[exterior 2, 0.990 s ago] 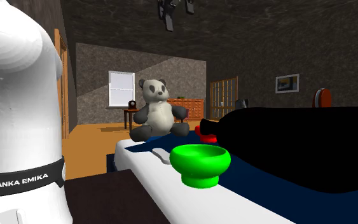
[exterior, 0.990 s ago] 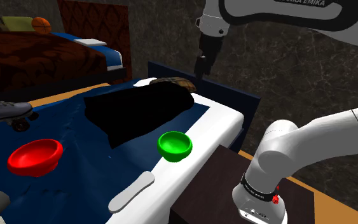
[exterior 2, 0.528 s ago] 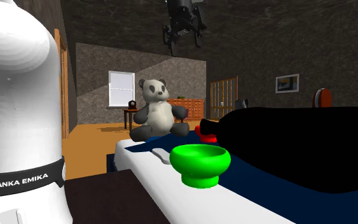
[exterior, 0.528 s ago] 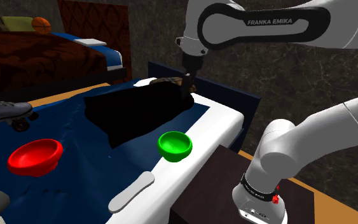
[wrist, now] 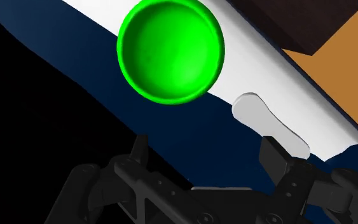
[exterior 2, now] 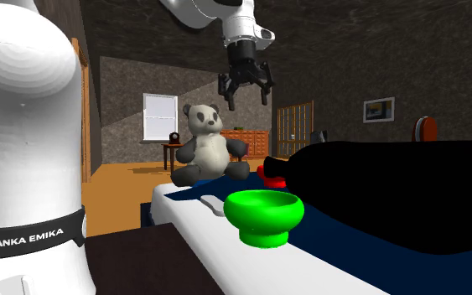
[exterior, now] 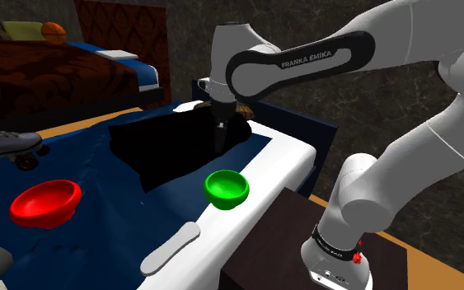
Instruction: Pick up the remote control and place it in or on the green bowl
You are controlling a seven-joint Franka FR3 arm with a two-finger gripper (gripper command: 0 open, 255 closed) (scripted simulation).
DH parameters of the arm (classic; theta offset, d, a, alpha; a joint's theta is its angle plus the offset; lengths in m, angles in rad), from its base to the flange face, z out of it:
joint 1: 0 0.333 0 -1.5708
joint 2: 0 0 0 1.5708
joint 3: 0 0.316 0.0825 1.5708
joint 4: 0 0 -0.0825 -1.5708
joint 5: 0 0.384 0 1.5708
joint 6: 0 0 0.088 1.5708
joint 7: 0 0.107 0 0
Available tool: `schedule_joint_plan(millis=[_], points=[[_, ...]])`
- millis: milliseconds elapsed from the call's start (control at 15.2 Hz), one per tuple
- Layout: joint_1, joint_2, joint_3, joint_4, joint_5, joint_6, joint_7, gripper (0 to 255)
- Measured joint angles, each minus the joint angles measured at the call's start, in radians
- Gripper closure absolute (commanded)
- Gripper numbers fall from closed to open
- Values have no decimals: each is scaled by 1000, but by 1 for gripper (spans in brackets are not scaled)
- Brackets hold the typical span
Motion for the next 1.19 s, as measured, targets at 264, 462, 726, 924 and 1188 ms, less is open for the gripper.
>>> schedule_joint_plan(millis=[264, 462, 726, 924, 1188], points=[[43, 105, 20, -10, 6, 107, -65, 0], [69, 191, 31, -14, 6, 189, -122, 0], [106, 303, 57, -12, 2, 290, -184, 0], [131, 387, 77, 0, -5, 354, -231, 0], [160, 499, 105, 10, -25, 444, -286, 0]])
